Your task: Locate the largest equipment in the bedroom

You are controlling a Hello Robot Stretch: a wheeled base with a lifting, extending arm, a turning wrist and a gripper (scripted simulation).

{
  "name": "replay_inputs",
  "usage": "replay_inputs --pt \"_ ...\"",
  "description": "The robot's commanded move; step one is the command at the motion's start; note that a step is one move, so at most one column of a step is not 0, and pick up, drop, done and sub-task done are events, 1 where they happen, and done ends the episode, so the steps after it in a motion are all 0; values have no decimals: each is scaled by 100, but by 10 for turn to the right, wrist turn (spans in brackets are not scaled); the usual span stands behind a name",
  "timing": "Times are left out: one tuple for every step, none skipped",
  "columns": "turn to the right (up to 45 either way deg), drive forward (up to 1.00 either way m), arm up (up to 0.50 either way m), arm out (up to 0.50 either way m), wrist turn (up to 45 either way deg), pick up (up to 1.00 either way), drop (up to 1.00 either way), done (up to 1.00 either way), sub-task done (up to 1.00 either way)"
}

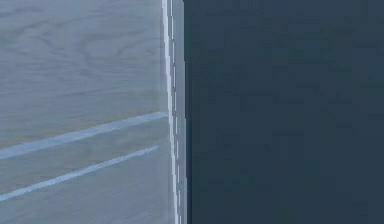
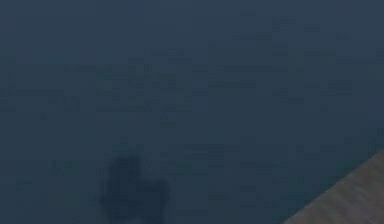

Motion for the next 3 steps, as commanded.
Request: replay_inputs --pt "-450 0 0 0 0 0 0 0 0" --pt "-450 0 0 0 0 0 0 0 0" --pt "-270 0 0 0 0 0 0 0 0"
